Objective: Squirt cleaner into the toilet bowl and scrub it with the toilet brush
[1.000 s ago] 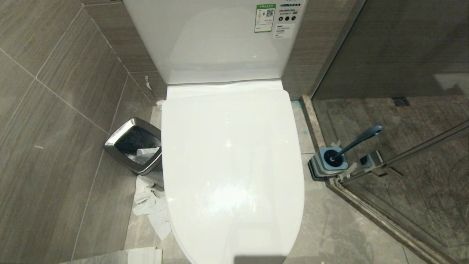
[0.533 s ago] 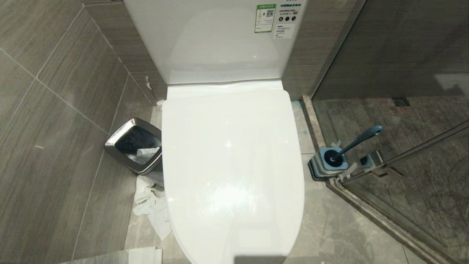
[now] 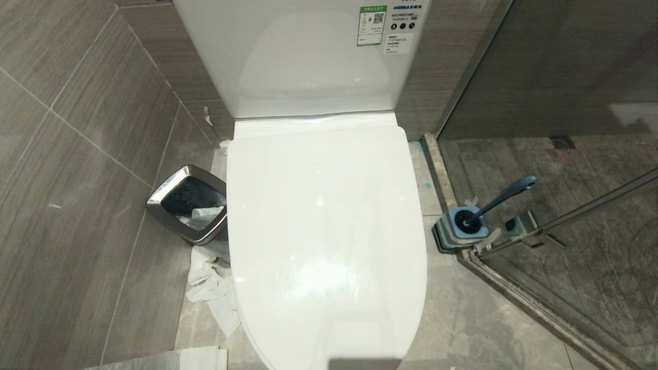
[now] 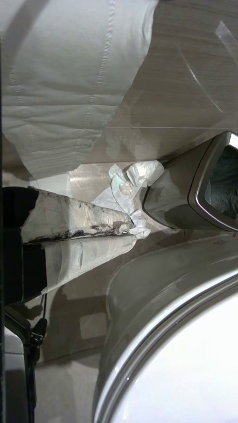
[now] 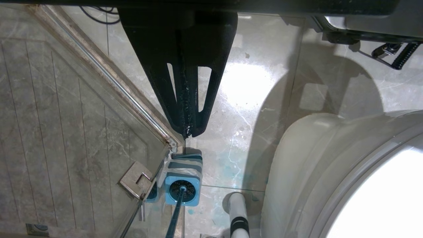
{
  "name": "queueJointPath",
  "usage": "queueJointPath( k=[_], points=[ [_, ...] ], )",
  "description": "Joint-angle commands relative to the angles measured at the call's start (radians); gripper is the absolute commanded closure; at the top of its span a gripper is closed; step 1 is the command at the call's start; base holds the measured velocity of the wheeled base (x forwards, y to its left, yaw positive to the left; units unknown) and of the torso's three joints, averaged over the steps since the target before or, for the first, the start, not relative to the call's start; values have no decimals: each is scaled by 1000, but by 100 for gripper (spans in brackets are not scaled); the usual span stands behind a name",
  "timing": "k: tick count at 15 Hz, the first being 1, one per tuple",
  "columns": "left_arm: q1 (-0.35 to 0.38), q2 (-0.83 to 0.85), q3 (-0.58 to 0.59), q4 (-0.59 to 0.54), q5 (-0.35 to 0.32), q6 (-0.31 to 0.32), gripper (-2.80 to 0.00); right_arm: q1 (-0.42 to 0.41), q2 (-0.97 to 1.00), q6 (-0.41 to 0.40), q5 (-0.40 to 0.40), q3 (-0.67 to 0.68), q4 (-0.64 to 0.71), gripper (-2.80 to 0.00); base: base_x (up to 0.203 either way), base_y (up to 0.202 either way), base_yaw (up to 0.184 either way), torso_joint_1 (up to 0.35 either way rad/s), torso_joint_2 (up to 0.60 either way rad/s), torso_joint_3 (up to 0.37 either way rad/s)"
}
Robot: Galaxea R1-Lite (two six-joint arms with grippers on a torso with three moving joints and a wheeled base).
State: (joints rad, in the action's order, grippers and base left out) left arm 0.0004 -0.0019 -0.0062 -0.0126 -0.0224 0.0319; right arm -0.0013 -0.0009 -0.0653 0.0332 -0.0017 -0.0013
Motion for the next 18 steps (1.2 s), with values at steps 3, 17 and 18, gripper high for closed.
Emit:
queueJointPath(
  k=[3, 17, 18],
  points=[
    [0, 3, 0, 0, 2, -9, 0, 0, 1, -1, 1, 0, 0, 0, 0, 0, 0, 0, 0, 0],
    [0, 2, 6, 22, 6, -10, 0, 0, 1, 12, -19, 0, 0, 0, 0, 0, 0, 0, 0, 0],
    [0, 2, 6, 22, 6, -9, 0, 0, 1, 18, -15, 0, 0, 0, 0, 0, 0, 0, 0, 0]
  ],
)
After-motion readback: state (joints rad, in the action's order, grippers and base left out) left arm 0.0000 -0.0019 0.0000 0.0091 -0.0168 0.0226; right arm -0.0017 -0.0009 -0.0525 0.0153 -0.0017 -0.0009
